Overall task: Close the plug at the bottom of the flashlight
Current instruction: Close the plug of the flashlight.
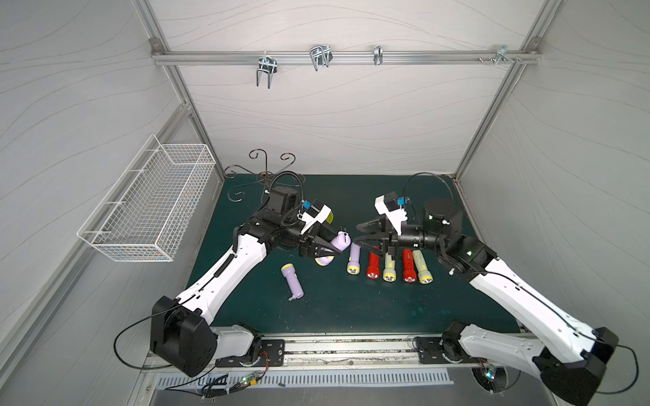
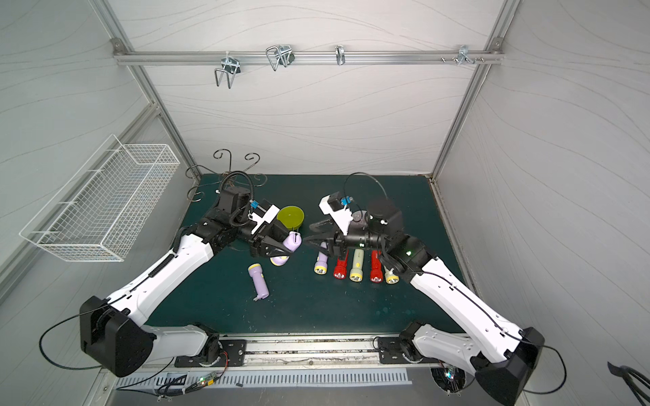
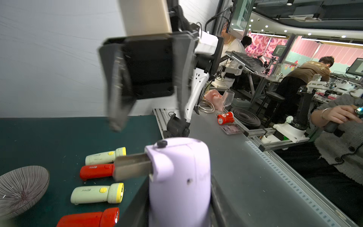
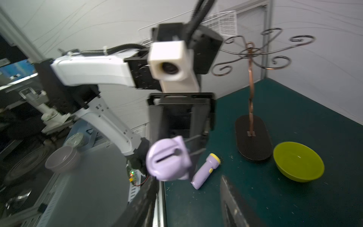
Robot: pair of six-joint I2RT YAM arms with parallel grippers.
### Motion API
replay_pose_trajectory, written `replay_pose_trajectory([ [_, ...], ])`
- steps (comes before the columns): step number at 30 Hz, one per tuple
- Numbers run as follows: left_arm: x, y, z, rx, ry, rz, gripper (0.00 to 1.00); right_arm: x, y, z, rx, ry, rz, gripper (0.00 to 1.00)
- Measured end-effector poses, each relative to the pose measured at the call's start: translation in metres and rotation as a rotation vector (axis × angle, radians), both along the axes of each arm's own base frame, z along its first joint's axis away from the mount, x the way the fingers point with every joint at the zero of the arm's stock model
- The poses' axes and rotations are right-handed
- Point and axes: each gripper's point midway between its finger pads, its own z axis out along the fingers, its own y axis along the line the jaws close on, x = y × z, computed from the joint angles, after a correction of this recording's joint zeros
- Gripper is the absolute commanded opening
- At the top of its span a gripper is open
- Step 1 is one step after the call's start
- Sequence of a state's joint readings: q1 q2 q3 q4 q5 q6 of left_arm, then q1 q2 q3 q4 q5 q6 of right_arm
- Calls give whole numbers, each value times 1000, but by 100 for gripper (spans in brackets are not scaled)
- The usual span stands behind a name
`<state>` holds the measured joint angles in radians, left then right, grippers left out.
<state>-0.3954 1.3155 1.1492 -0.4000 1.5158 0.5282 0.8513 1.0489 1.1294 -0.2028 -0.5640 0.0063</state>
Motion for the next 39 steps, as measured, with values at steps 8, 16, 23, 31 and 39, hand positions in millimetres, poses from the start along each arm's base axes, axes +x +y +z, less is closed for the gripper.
replay_pose_trajectory([
  [8, 1, 2, -5, 3, 19, -3, 0, -34, 12, 15, -59, -350, 34, 52],
  [16, 2, 1, -4, 0, 15, -3, 0, -16, 17, 5, -176, -543, -5, 49],
  [23, 3, 1, -5, 3, 24, -2, 0, -2, 21, -10, -259, -630, -18, 43],
  [31, 7, 2, -7, 4, 28, 9, 0, 10, 24, -11, -301, -698, -43, 43],
  [39, 7, 2, -7, 4, 32, 8, 0, 16, 26, -8, -310, -736, -60, 44],
])
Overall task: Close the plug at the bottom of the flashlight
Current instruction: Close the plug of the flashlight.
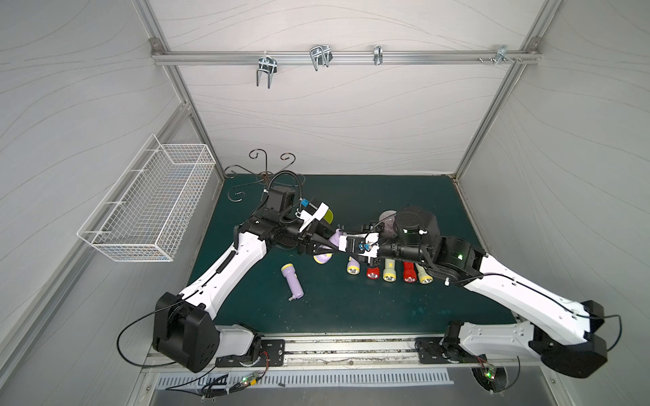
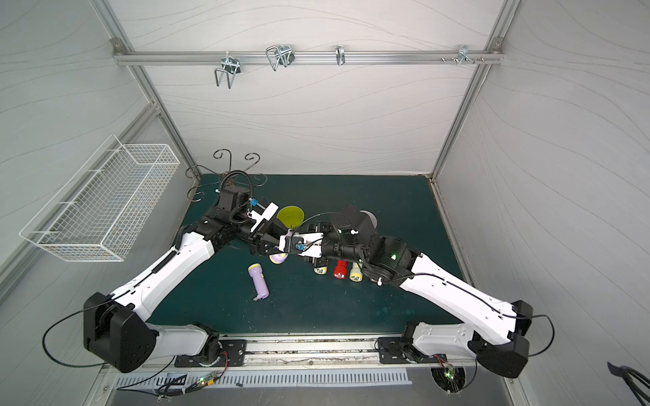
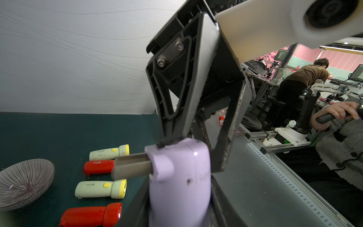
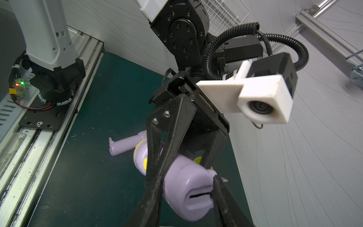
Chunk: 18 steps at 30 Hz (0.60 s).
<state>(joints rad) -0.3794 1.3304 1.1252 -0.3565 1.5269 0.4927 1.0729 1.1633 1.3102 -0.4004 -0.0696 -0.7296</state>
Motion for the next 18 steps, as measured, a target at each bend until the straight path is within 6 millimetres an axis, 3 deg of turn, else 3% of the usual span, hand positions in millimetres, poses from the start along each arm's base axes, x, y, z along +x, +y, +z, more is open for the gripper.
replay_pose_trajectory([
  [18, -3, 2, -1, -6, -24, 9, 0, 3, -2, -1, 29, 87, 36, 47],
])
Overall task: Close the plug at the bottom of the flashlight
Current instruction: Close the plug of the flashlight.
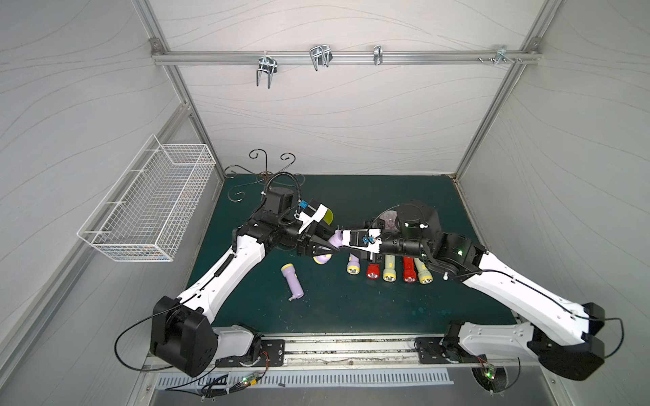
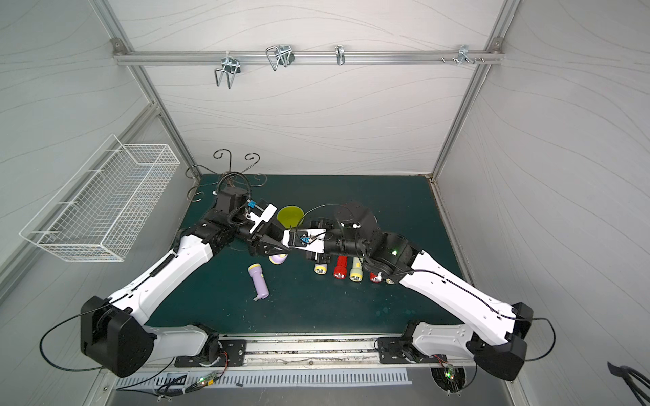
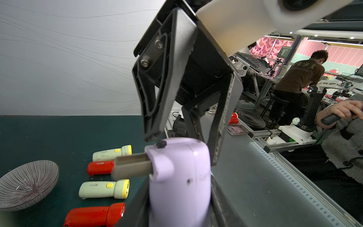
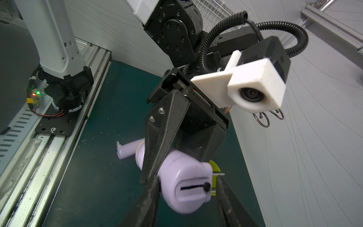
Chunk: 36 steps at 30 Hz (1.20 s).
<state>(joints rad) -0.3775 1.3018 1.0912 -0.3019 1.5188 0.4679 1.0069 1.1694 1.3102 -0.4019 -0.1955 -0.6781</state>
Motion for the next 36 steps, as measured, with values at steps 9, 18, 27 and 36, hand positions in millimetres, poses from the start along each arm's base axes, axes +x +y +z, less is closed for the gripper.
replay_pose_trajectory([
  [9, 0, 1, -1, -2, -4, 5, 0, -3, 1, -2, 5, 33, 22, 33],
  [18, 3, 2, -2, 5, 4, 17, 0, -6, 2, -1, 12, 47, 37, 18],
  [27, 4, 4, -7, 20, 22, 32, 0, -10, 3, 1, 27, 73, 47, 6],
  [36, 13, -3, 5, 56, 116, 14, 0, -19, -16, 9, 76, 114, 8, 6],
])
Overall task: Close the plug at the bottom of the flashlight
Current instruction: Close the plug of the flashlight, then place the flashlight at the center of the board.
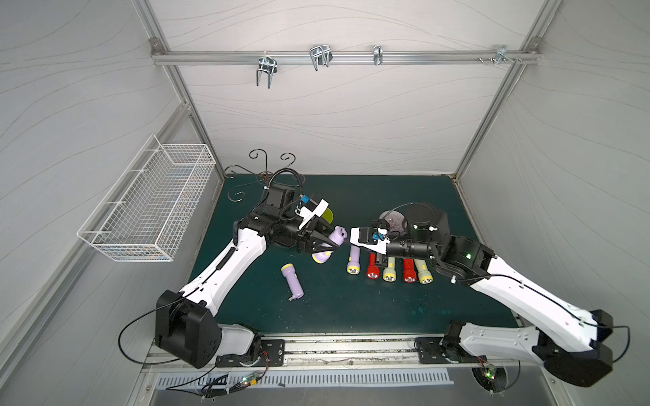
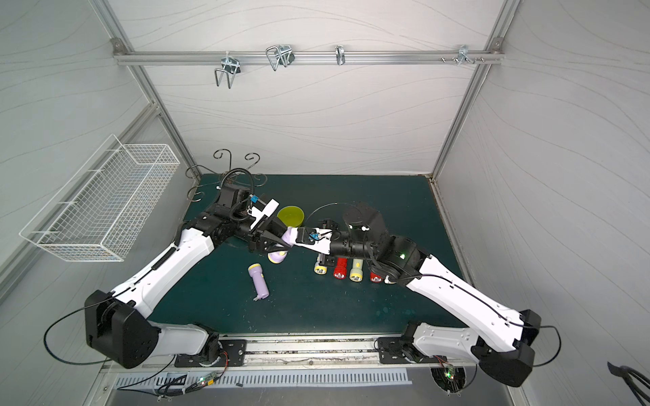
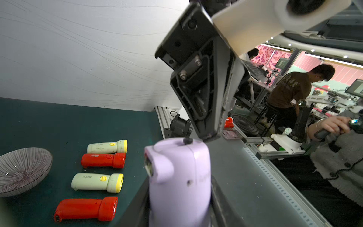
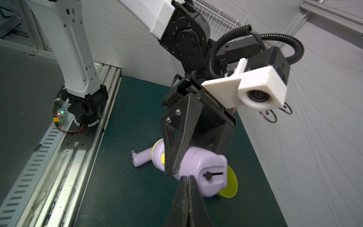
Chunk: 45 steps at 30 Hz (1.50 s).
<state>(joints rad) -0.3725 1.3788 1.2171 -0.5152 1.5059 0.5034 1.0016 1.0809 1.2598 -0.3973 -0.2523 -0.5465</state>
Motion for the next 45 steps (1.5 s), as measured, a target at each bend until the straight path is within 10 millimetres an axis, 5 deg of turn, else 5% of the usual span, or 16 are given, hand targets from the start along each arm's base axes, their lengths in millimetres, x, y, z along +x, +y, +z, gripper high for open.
replay_pose_trajectory([
  [7, 36, -40, -54, 275, 137, 221, 0, -15, -44, 19, 99, 66, -102, 4],
  [12, 79, -28, -108, 468, 309, 545, 0, -19, -82, 13, 148, 142, -225, 2],
  [17, 106, -9, -139, 579, 440, 817, 0, -11, -112, 2, 177, 242, -388, 4],
  [22, 118, -7, -168, 662, 532, 991, 0, -1, -131, -23, 149, 343, -537, 8],
  [32, 114, -17, -267, 946, 613, 1146, 0, -3, -161, -47, 149, 417, -654, 11],
  [45, 135, -15, -289, 1005, 549, 1294, 9, -6, -165, -58, 145, 431, -660, 13],
])
